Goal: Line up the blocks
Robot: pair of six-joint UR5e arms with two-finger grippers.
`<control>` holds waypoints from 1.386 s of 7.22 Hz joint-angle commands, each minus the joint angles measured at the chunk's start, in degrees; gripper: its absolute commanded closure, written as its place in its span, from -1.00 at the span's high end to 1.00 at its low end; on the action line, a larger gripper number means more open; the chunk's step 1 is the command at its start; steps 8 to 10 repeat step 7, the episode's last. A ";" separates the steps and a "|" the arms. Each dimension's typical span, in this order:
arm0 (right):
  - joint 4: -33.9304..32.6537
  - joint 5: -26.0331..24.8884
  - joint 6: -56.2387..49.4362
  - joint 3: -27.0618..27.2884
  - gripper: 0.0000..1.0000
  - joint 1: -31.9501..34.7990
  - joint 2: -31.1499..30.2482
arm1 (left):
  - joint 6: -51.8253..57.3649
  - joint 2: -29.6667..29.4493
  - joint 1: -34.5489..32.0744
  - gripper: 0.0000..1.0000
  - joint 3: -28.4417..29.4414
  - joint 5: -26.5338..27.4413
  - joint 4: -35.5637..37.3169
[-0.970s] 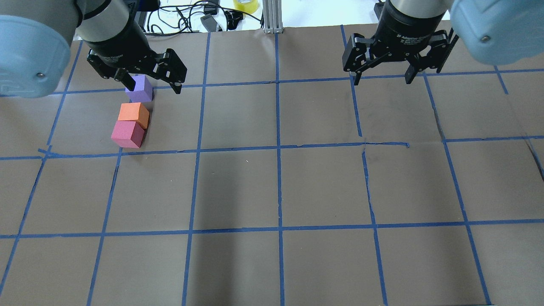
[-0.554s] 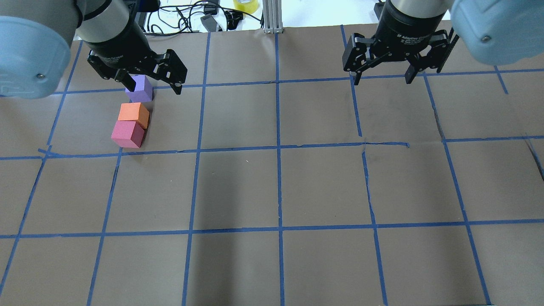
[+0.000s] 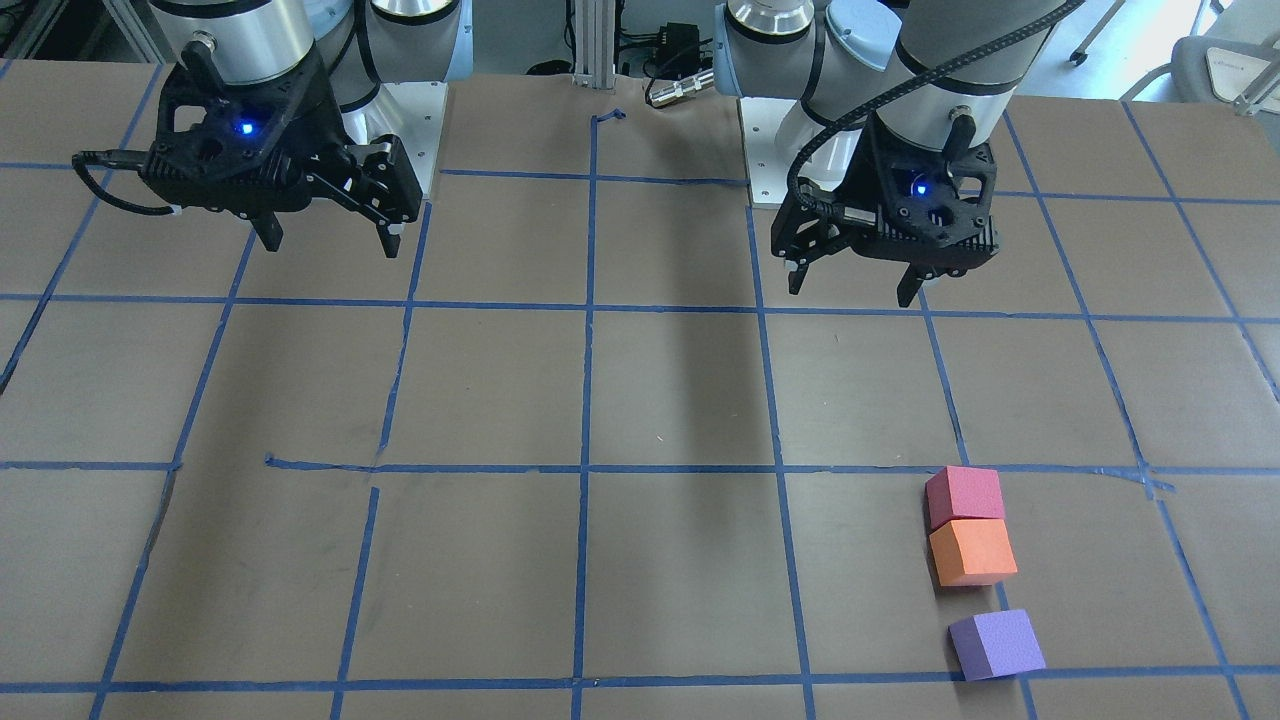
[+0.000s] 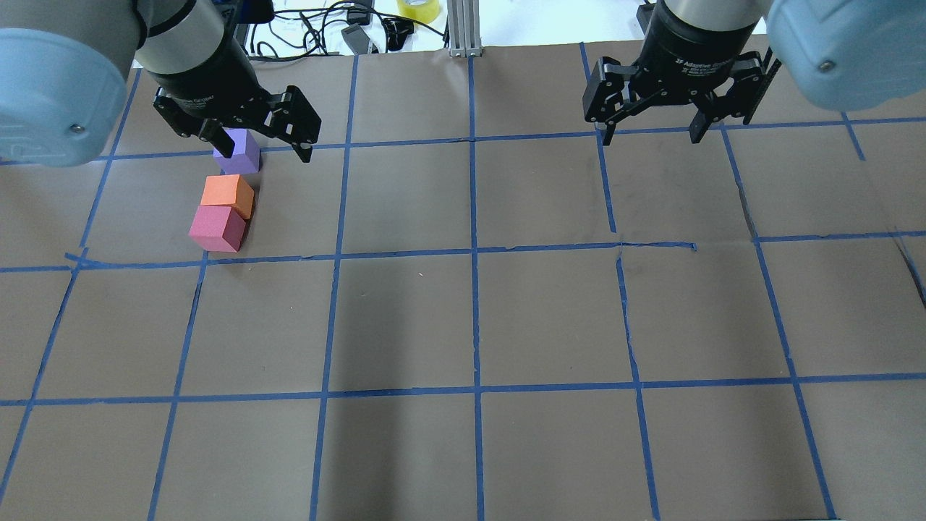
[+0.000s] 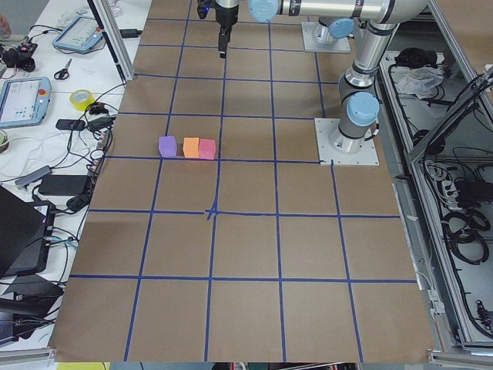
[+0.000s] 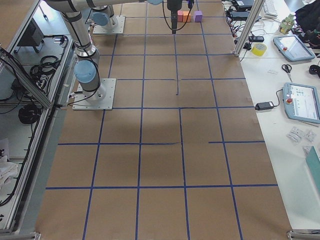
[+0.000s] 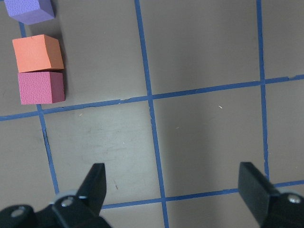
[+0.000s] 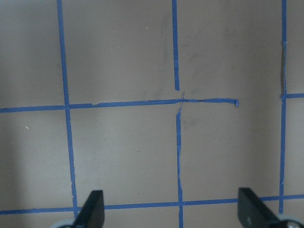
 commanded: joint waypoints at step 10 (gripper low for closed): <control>0.00 0.00 0.09 0.09 1.00 0.00 -0.04 | 0.16 0.93 0.87 1.00 0.32 0.38 0.44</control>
